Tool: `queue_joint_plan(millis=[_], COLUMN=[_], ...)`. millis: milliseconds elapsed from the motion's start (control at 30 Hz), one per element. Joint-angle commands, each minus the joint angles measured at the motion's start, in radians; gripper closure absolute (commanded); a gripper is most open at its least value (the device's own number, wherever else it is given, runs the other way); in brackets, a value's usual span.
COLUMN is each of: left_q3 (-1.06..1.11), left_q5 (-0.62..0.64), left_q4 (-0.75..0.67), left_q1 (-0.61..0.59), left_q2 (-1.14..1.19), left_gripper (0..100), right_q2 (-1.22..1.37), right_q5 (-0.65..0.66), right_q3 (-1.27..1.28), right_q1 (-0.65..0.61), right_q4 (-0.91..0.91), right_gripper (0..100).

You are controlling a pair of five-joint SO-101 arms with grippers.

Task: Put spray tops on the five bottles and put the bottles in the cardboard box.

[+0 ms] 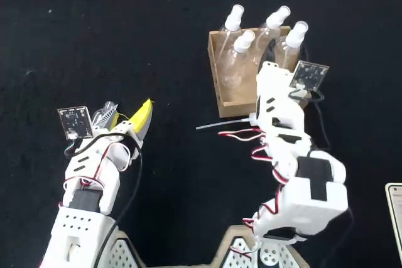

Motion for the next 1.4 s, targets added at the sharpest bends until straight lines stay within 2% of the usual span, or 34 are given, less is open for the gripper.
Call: queue_joint_plan(millis=[0, 333, 767, 1033, 1200, 1367], left_q3=[0.022, 0.022, 0.022, 0.022, 0.022, 0.022], left_q5=[-0.008, -0.008, -0.009, -0.009, -0.009, -0.009], left_q4=[-0.025, -0.025, -0.028, -0.028, -0.026, -0.026], left_q1=[0.015, 0.015, 0.015, 0.015, 0.015, 0.015], left_q2=[-0.012, -0.012, -0.012, -0.012, -0.012, -0.012], left_gripper=[73, 73, 73, 73, 73, 73], right_q2=[0.018, 0.117, 0.038, -0.05, -0.05, -0.05], right_q5=[-0.006, -0.003, -0.003, -0.014, -0.084, -0.084], right_q3=[-0.096, -0.176, -0.108, -0.236, -0.246, -0.248], right_q1=[0.008, 0.006, 0.011, 0.008, 0.005, -0.034], right_q4=[-0.031, -0.029, -0.021, 0.437, 0.457, 0.457], right_gripper=[82.5, 82.5, 82.5, 82.5, 82.5, 82.5])
